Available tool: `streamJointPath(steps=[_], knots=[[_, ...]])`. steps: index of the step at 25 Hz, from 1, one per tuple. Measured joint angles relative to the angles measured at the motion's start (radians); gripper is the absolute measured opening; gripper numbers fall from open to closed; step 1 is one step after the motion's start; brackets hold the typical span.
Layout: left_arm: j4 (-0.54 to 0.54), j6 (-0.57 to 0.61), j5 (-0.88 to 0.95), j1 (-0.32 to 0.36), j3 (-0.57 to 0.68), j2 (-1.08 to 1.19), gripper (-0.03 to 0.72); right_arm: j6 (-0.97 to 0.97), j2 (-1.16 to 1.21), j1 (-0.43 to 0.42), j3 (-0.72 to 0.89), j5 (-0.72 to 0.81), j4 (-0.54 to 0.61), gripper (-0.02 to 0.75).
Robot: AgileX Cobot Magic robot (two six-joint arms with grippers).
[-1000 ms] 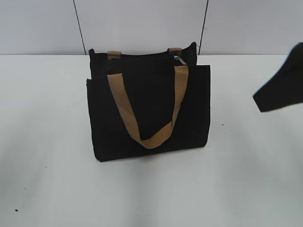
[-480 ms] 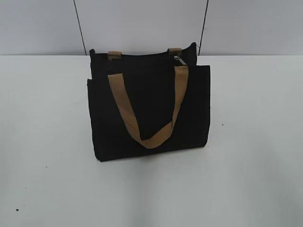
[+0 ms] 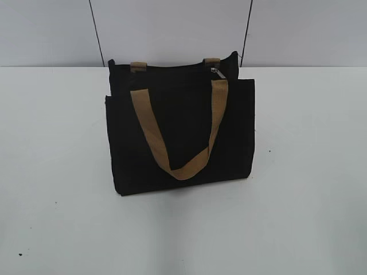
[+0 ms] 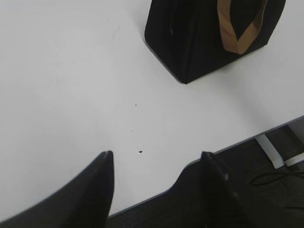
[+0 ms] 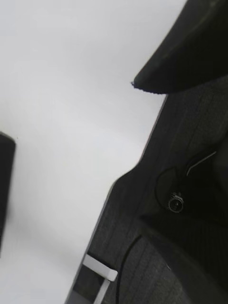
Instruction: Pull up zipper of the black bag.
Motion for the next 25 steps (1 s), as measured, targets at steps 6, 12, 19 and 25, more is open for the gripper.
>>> streamJointPath(steps=[6,12,19,25], knots=[[0.003,0.017,0.007,0.0,0.047,-0.059,0.43,0.027,-0.046,0.0,0.003,-0.013,-0.106,0.597],[0.011,0.022,-0.047,0.0,0.063,-0.06,0.426,0.03,-0.046,0.0,0.04,-0.099,-0.137,0.597],[0.01,0.022,-0.139,0.0,0.102,-0.063,0.424,0.031,-0.046,0.0,0.041,-0.11,-0.138,0.597],[0.01,0.022,-0.148,0.0,0.106,-0.063,0.417,0.032,-0.046,0.0,0.041,-0.11,-0.13,0.594]])
